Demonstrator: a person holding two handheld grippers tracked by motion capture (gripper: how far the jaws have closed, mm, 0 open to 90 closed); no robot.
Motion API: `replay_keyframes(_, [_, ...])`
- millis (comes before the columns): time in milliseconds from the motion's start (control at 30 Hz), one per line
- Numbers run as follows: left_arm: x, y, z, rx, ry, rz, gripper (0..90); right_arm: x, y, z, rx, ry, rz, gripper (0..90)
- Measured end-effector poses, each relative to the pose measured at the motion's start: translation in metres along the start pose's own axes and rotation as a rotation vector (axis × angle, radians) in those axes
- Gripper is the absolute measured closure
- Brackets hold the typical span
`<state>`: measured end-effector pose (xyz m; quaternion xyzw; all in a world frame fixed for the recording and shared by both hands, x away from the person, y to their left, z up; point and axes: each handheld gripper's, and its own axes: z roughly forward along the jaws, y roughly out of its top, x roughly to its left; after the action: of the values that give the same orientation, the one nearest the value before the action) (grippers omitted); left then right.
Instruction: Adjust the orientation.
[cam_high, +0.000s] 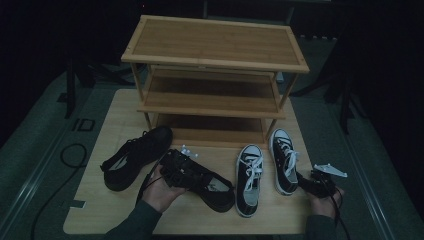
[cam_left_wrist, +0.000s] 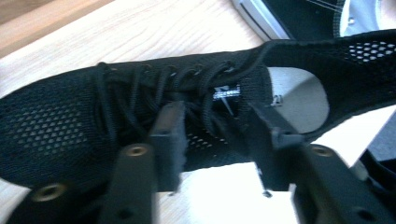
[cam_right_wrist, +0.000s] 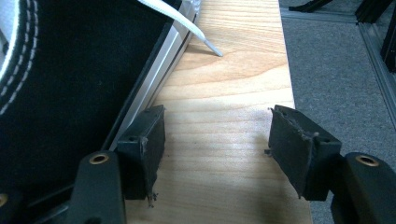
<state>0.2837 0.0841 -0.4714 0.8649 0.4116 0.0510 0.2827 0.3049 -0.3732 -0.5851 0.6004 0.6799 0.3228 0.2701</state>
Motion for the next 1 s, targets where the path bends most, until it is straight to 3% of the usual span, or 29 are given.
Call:
replay_keyframes(100, [-0.002, -0.001, 0.002, 0.010, -0.006, 0.029, 77.4, 0.000, 0.000, 0.000, 0.000, 0.000, 0.000, 35.8])
replay_keyframes(200, [0.000, -0.003, 0.002, 0.015, -0.016, 0.049, 85.0, 0.000, 0.000, 0.000, 0.000, 0.000, 0.000, 35.8])
replay_keyframes(333, [0.007, -0.007, -0.008, 0.014, 0.004, 0.060, 85.6, 0.000, 0.000, 0.000, 0.000, 0.000, 0.000, 35.7])
replay_keyframes(567, [0.033, -0.016, -0.030, -0.014, 0.098, 0.040, 85.8, 0.000, 0.000, 0.000, 0.000, 0.000, -0.001, 35.8])
replay_keyframes(833, [0.049, -0.017, -0.037, -0.016, 0.169, 0.051, 85.7, 0.000, 0.000, 0.000, 0.000, 0.000, -0.001, 35.8])
replay_keyframes(1000, [0.056, -0.016, -0.037, -0.023, 0.190, 0.044, 85.7, 0.000, 0.000, 0.000, 0.000, 0.000, -0.001, 35.8])
